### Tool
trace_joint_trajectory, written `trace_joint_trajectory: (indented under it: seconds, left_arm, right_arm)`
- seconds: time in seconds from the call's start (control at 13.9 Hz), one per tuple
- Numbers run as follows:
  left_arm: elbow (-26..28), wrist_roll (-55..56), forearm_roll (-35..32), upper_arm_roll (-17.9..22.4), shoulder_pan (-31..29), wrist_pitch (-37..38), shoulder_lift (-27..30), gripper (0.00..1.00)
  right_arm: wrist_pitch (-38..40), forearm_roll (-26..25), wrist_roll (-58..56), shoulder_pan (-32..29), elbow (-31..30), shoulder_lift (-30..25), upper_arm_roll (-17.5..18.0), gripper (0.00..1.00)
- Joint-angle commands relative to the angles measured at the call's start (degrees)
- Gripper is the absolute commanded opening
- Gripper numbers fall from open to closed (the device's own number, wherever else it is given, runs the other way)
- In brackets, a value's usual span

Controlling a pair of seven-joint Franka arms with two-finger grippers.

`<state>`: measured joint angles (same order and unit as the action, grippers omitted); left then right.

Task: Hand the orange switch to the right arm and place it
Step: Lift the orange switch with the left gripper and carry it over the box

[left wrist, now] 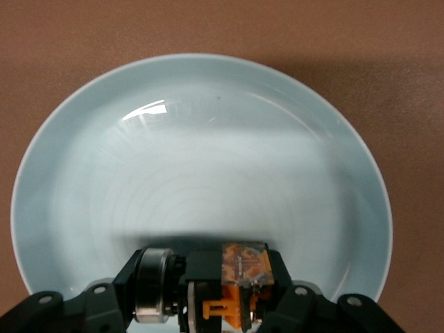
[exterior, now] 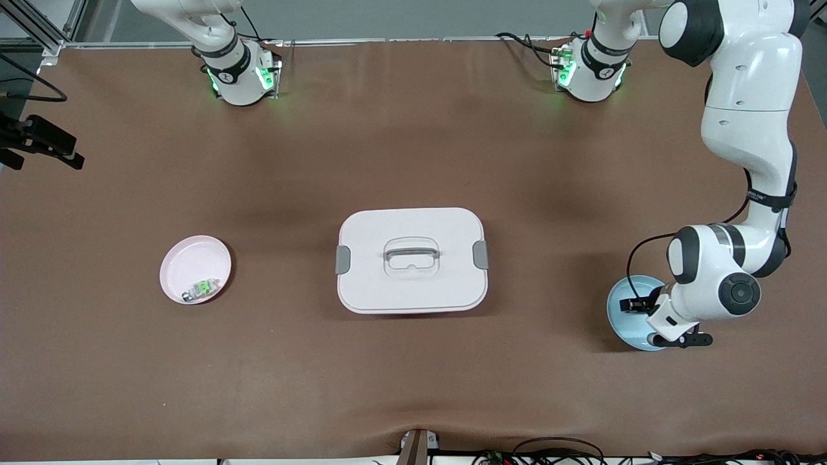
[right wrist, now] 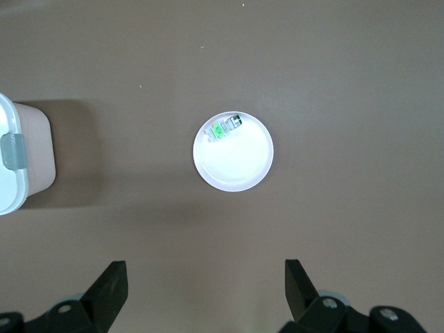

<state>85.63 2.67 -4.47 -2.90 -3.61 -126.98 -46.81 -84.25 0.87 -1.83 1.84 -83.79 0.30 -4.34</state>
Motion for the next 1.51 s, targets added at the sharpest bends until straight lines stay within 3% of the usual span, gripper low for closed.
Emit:
trace_joint_trajectory:
  seconds: [0.0, 0.29, 0.58, 0.86, 1.15, 1.44]
  left_arm:
    - [0.15, 1.64, -1.33, -0.27, 0.01, 0.07, 0.32, 0.3]
    - [0.15, 2.34, -0.81, -0.27, 0.36, 1.46, 1.28, 0.26]
    - [-0.02, 7.51, 1.2, -1.67, -0.34, 10.76, 7.51, 0.26]
    - [-0.2, 17.36, 9.37, -1.67, -0.43, 18.86, 14.46, 0.26]
    - [-0.38, 27.17, 22.1, -1.5, -1.39, 27.91, 22.18, 0.26]
    - [-0.46, 40.73, 33.0, -3.24, -0.87, 30.13, 27.21, 0.26]
  right_arm:
    - [-0.38, 0.45, 0.43, -0.7, -0.84, -0.91, 0.39, 1.0]
    - [-0.38, 0.45, 0.43, -0.7, -0.84, -0.91, 0.47, 1.0]
    - [-0.38, 0.45, 0.43, -0.7, -0.84, -1.0, 0.48, 1.0]
    - [-0.3, 0.45, 0.43, -0.7, -0.84, -1.0, 0.39, 1.0]
    - [-0.91, 0.36, 0.43, -0.79, -0.5, -0.74, 0.39, 1.0]
    - [-2.23, 0.45, -0.45, -2.19, -0.4, 1.01, 0.39, 1.0]
